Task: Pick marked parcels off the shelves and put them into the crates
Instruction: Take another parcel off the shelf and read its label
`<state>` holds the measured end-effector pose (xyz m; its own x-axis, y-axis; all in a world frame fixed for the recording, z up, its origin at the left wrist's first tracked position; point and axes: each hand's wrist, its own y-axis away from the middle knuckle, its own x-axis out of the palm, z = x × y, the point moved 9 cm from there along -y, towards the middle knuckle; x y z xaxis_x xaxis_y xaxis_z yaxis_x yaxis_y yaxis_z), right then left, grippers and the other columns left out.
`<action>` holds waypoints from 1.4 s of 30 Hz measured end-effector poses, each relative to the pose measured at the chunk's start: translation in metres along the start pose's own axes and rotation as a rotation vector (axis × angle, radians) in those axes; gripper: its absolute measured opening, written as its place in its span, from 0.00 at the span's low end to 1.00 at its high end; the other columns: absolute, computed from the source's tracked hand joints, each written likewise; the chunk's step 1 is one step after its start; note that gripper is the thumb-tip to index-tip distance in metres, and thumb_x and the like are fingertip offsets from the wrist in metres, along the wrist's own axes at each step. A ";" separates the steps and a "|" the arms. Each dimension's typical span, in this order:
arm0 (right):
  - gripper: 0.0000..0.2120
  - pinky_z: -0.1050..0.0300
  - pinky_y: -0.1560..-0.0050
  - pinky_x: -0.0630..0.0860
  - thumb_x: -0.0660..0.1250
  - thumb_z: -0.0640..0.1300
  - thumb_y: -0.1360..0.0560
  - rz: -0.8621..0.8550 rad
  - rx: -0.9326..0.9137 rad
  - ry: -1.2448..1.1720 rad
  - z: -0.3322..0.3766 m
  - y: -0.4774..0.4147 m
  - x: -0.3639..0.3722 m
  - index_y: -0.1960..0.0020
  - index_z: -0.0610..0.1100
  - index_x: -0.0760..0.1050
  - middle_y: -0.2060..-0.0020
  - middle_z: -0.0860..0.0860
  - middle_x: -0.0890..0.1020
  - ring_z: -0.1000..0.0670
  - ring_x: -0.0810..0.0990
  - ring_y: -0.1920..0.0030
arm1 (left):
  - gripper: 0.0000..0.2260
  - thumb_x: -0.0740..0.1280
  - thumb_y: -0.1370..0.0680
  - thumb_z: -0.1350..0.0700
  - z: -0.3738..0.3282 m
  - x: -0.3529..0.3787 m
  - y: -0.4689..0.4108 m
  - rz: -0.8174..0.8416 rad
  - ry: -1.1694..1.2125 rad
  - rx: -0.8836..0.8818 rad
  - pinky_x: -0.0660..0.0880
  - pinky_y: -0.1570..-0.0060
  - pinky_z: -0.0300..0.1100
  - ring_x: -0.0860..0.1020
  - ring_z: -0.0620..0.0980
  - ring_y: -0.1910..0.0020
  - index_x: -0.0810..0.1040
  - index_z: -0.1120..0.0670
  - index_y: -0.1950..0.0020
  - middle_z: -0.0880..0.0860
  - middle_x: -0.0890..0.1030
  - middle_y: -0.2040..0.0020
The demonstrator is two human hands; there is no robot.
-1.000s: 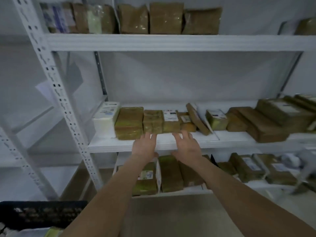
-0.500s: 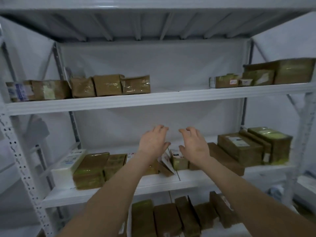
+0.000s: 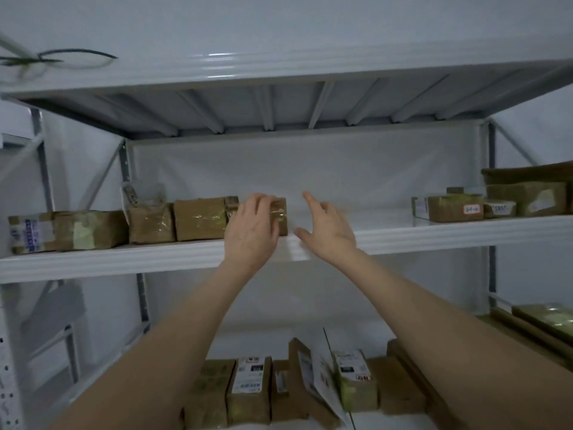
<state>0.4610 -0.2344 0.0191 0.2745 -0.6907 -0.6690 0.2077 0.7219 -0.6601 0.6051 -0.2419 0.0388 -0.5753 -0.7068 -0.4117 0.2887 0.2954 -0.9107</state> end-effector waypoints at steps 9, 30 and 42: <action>0.15 0.54 0.52 0.71 0.58 0.46 0.20 -0.029 0.066 -0.033 0.011 -0.076 0.042 0.35 0.58 0.66 0.44 0.47 0.80 0.42 0.78 0.45 | 0.18 0.60 0.21 0.59 0.065 0.021 -0.021 -0.060 0.193 -0.369 0.68 0.39 0.45 0.67 0.54 0.33 0.68 0.56 0.30 0.56 0.69 0.32; 0.05 0.56 0.55 0.76 0.68 0.43 0.26 0.121 0.511 -1.002 -0.101 -0.020 -0.043 0.57 0.44 0.73 0.59 0.47 0.78 0.50 0.77 0.61 | 0.08 0.66 0.23 0.57 -0.024 0.068 -0.017 0.255 1.066 -1.055 0.71 0.50 0.44 0.72 0.49 0.56 0.68 0.54 0.59 0.53 0.73 0.56; 0.20 0.59 0.61 0.75 0.68 0.36 0.26 0.075 0.448 -1.103 -0.110 0.014 -0.071 0.35 0.45 0.71 0.46 0.46 0.80 0.49 0.79 0.52 | 0.11 0.66 0.22 0.55 -0.061 0.039 -0.015 0.342 1.068 -0.898 0.72 0.48 0.52 0.75 0.53 0.55 0.73 0.49 0.40 0.53 0.77 0.49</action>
<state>0.3412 -0.1800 0.0201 0.9132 -0.3955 0.0983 0.4059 0.8607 -0.3073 0.5320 -0.2350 0.0343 -0.9821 0.1738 -0.0723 0.1877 0.9316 -0.3111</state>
